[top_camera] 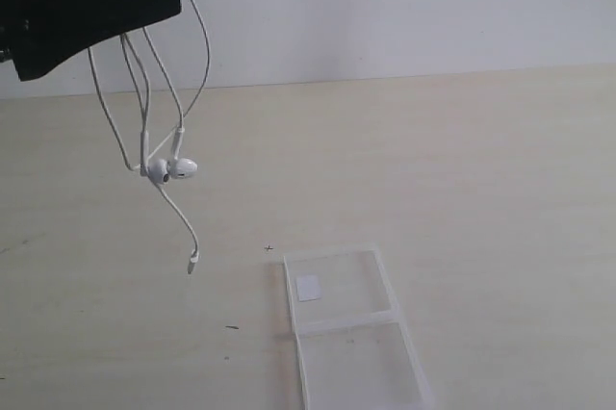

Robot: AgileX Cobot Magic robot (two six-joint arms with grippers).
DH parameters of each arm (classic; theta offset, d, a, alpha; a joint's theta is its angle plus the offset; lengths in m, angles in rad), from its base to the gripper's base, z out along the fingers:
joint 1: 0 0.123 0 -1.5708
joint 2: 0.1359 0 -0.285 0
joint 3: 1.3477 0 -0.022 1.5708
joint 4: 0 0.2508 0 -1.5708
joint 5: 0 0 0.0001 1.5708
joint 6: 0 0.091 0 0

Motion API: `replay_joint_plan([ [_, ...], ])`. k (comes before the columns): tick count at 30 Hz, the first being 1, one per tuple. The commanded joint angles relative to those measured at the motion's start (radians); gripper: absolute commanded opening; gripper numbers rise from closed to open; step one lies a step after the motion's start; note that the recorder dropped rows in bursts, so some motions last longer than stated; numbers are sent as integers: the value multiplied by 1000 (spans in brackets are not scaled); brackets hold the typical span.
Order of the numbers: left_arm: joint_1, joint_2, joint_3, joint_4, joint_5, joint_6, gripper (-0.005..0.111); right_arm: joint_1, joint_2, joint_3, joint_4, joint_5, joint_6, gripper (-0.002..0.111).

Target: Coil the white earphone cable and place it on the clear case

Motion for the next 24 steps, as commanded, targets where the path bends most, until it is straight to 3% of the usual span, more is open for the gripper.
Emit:
replay_joint_plan([
  [1, -5, 28, 4, -56, 22, 29, 94, 2, 2, -8, 3, -11, -7, 0],
  [15, -5, 77, 4, -87, 75, 56, 93, 2, 2, -8, -5, -18, -7, 0],
  [17, -5, 83, 4, -87, 75, 56, 88, 2, 2, -8, -5, -18, -7, 0],
  [22, -5, 93, 4, -87, 82, 56, 56, 2, 2, -8, -5, -18, -7, 0],
  [24, -5, 97, 4, -87, 82, 63, 50, 2, 2, -8, -5, -18, -7, 0],
])
